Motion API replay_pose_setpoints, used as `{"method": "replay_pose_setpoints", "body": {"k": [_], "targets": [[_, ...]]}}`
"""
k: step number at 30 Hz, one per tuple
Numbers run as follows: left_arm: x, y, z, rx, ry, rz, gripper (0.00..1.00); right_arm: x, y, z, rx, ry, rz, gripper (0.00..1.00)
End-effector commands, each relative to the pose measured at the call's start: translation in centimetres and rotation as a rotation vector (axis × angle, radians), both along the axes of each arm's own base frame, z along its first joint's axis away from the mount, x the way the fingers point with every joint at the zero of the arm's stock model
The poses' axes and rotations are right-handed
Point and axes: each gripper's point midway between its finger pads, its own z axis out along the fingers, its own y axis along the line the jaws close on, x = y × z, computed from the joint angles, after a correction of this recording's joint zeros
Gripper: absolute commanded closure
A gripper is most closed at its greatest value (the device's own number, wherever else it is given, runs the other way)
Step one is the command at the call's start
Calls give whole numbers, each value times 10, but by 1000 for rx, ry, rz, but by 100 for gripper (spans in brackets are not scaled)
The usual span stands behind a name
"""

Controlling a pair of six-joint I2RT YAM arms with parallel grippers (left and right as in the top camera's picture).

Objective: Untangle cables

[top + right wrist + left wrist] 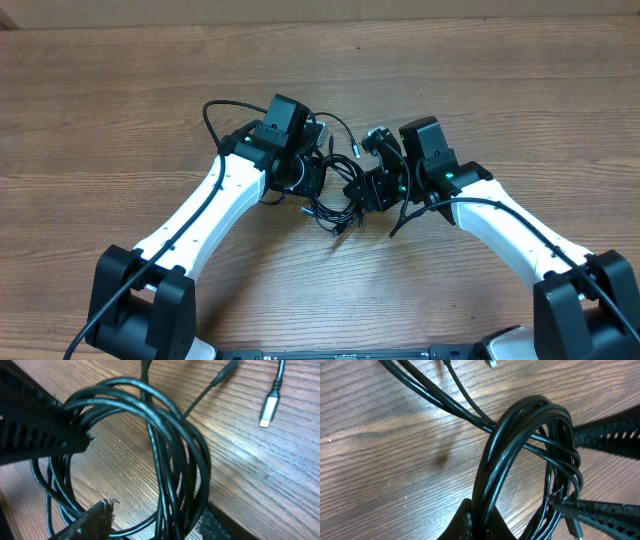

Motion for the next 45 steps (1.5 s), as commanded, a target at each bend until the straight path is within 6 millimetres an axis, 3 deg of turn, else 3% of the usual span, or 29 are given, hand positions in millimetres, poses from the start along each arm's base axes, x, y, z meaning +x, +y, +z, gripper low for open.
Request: {"method": "replay_pose_setpoints", "body": {"k": [1,7,11,15,18,21,24,30,33,36,41,45], "targets": [[12,-7,22,-64,-45,31,96,0,6,13,4,-27,19,52],[16,-3,22,-78,-32,83,96,-2,4,11,-2,-13,19,74],[21,-1,25,-117,-18,128,96,-4,4,9,-5,2,15,94],[26,1,26,-129,-11,182,96,-6,5,10,6,12,17,96],[27,2,24,-125,-8,201,96,-14,16,28,92,31,49,96],[34,15,20,-74,-16,296,96,-29,29,71,227,-7,134,96],[42,28,16,-17,-39,382,96,-42,27,106,274,-73,159,96],[43,28,16,-16,-45,385,96,-60,20,168,340,-260,183,96],[42,27,16,-17,-44,381,96,-61,19,183,359,-322,190,96],[41,26,15,-15,-41,377,96,-57,20,191,370,-362,189,96],[34,29,11,6,-11,377,96,-30,11,206,404,-375,22,96],[30,31,9,17,5,376,96,0,-12,239,514,-421,-126,96]]}}
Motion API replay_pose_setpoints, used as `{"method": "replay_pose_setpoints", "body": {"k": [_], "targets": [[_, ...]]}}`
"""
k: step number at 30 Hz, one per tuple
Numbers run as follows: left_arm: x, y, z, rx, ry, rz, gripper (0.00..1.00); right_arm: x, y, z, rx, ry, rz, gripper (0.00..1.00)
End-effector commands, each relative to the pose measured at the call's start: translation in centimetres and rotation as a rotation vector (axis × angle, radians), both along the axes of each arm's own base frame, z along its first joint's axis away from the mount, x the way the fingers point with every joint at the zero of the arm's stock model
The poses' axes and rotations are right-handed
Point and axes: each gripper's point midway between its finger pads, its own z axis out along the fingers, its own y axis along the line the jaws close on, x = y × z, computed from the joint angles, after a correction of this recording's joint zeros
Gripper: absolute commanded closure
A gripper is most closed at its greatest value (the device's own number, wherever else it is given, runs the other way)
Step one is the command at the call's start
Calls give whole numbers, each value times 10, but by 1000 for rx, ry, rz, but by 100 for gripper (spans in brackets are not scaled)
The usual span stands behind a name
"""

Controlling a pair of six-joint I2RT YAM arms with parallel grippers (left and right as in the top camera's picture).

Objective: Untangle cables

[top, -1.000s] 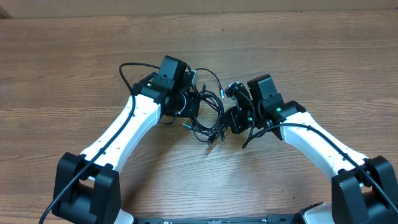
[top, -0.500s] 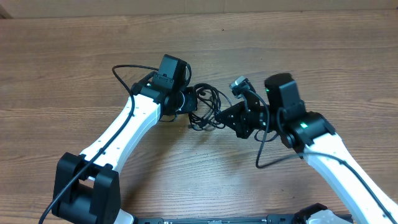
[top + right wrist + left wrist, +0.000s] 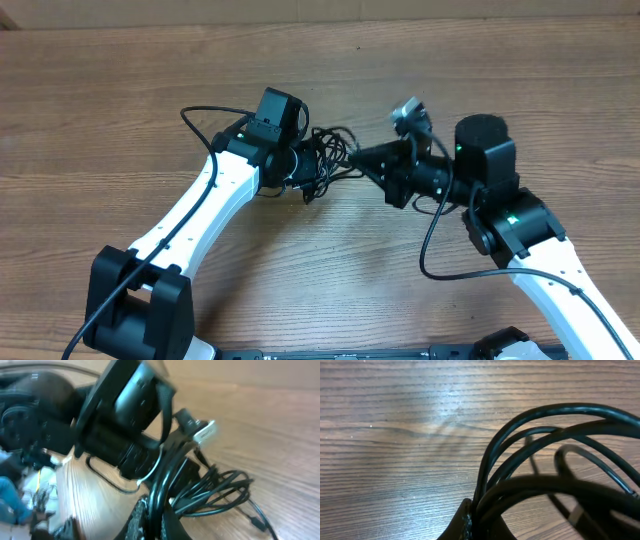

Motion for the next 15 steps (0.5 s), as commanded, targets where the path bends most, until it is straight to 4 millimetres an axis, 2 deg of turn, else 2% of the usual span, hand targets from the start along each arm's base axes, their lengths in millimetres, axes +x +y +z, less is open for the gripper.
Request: {"method": "replay_pose_setpoints", "body": {"k": [1,3,6,9,10,12,14,15], "targets": [[3,10,4,44,-20,23,96,23,-27,48,136,-35,-132,96],[2,10,4,46,-15,23,96,36,-43,48,137,-35,-209,96],[0,11,3,47,-5,30,96,54,-67,35,90,-9,-362,96],[1,11,3,46,-5,34,96,72,-104,-1,-33,70,-600,96],[1,11,3,45,-7,35,96,73,-120,-20,-91,130,-693,96],[1,11,3,40,-1,54,96,69,-136,-46,-167,217,-776,96],[2,11,3,29,4,79,96,62,-137,-71,-227,302,-771,86],[3,10,4,25,2,85,96,60,-137,-76,-238,320,-767,84]]}}
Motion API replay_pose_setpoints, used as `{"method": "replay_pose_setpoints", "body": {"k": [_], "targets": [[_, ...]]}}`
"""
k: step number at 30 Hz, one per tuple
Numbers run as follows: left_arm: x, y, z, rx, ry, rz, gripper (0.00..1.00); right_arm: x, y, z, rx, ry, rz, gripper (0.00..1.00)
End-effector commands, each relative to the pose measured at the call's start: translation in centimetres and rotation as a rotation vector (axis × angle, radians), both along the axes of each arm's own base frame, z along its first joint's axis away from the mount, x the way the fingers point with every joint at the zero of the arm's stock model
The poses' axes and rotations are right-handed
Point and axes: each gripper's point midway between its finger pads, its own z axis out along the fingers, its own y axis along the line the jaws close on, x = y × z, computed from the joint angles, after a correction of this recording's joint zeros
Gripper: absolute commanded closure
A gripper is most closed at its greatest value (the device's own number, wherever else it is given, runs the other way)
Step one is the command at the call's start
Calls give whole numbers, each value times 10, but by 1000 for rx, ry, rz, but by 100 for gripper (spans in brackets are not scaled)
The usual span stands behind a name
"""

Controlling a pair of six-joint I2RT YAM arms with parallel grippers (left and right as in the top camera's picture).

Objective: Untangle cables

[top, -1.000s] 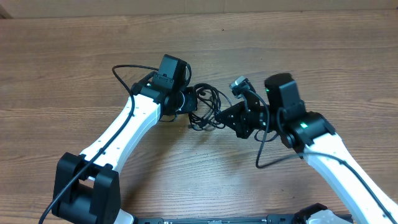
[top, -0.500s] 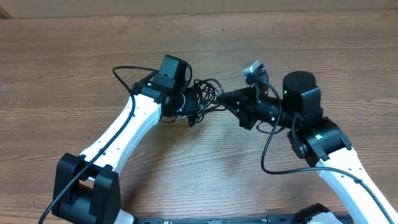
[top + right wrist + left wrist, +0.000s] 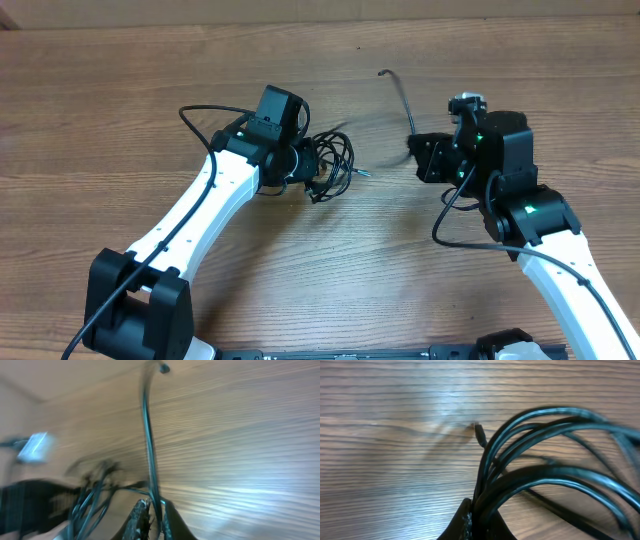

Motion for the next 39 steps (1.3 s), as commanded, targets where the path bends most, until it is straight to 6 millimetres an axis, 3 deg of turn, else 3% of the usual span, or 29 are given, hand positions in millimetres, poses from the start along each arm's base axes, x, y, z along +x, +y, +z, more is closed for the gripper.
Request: {"method": "replay_pose_setpoints", "body": {"k": [1,3,4,5,6,9,11,15,18,20,22,28,33,39], "targets": [[5,9,-1,19,-8,59,96,11,-28,-8,-87,28,-133,83],[8,7,1,13,-24,60,96,10,-29,-18,-98,65,-132,74],[10,7,2,11,-30,60,96,9,-27,-20,-93,74,-122,63],[11,7,2,10,-35,60,96,7,-13,-18,-60,68,-42,51],[11,7,2,10,-35,59,96,5,-4,-14,-47,48,24,48],[11,5,3,35,-72,-39,96,-3,37,-1,-37,-79,339,19],[11,5,3,58,-93,-102,96,-4,44,-4,-53,-103,403,9],[10,4,3,85,-125,-208,96,-2,52,-26,-121,-99,493,12],[5,-9,8,53,-164,-377,96,-13,73,-48,-90,-57,622,11],[5,-9,10,42,-181,-428,96,-35,101,-47,33,-58,791,9],[5,-7,9,49,-183,-439,96,-42,111,-42,82,-81,852,9],[5,-11,12,15,-190,-448,96,-25,113,-45,-27,-144,810,21],[1,-23,18,-60,-193,-475,96,-21,119,-62,-130,-129,782,27],[-3,-30,21,-109,-187,-494,96,-6,118,-92,-228,-93,728,46]]}}
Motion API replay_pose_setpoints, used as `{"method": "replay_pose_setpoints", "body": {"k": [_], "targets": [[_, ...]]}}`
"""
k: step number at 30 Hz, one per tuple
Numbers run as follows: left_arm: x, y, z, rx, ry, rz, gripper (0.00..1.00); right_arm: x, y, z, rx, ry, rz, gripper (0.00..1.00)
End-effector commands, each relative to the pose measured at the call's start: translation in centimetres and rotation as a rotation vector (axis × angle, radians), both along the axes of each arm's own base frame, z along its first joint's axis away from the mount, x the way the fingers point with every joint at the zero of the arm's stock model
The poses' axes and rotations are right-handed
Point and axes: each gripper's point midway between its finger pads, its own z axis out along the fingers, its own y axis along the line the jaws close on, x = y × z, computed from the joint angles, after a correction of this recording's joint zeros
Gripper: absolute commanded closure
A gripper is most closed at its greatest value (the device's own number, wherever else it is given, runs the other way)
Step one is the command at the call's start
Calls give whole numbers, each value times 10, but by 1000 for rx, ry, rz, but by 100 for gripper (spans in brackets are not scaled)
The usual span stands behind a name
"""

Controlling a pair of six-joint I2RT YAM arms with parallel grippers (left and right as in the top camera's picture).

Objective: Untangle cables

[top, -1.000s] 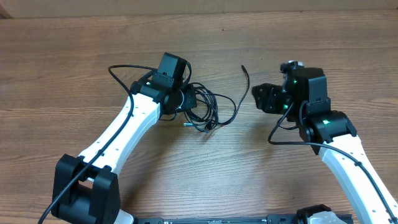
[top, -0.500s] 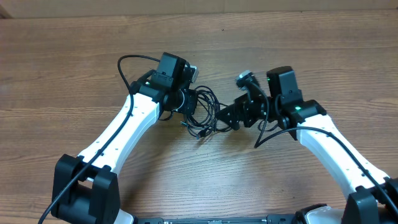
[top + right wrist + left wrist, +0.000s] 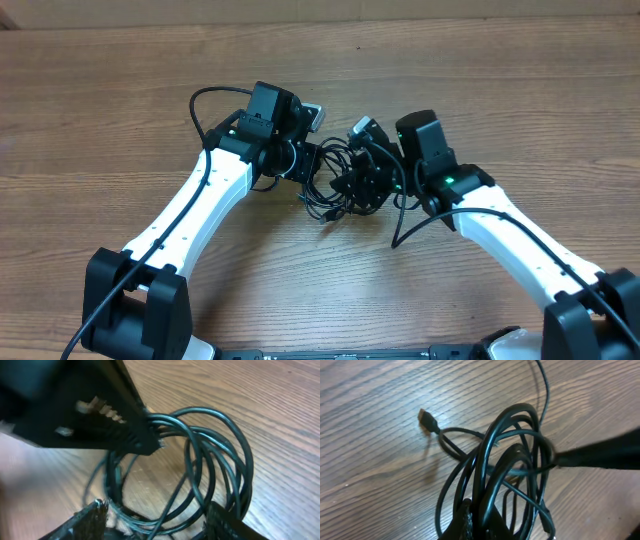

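Note:
A tangled coil of black cables (image 3: 335, 192) lies on the wooden table between my two arms. My left gripper (image 3: 305, 160) is shut on several strands of the coil (image 3: 515, 450), pinched at the bottom of the left wrist view (image 3: 480, 519). A loose connector end (image 3: 426, 419) sticks out to the left of the coil. My right gripper (image 3: 362, 185) is open, its fingertips (image 3: 95, 515) set on either side of the coil's loops (image 3: 215, 460). The left gripper's finger (image 3: 100, 415) fills the upper left of the right wrist view.
The bare wooden table (image 3: 120, 60) stretches all round the bundle, with its far edge along the top of the overhead view. Each arm carries its own black lead: a loop (image 3: 205, 100) behind the left wrist and one (image 3: 405, 220) under the right.
My right gripper was shut on a single cable, out to the right of the bundle. Now it is back at the bundle and open around the coil. The left still holds the coil.
First both grippers were at the bundle, the left shut on it and the right open around the loops. Then the right was shut on strands, out to the right. Later it held one cable farther right. Now it is open at the coil again.

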Motion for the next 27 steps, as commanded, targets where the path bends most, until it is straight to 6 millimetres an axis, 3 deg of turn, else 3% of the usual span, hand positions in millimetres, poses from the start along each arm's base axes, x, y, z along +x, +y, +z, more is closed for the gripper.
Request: {"method": "replay_pose_setpoints", "body": {"k": [1,4,13,14,16,21,23,27], "targets": [[-2,-8,9,-53,-8,-45,96,12,-5,-12,-60,-3,-45,47],[-1,-7,9,-51,-11,-44,96,6,-8,-18,-76,29,-44,59],[-1,-8,9,-53,-11,-44,96,16,-15,-19,-115,-8,-88,56],[-1,-8,9,-53,-13,-43,96,11,-13,-20,-104,13,-70,61],[2,-9,11,-60,-19,-33,96,-5,-2,-18,-41,76,0,94],[10,-2,9,-26,-42,15,96,-32,25,10,153,136,168,96],[17,8,6,16,-42,97,96,-38,28,19,188,149,200,96],[25,22,2,61,-31,233,96,-50,23,62,327,120,275,96]]}}
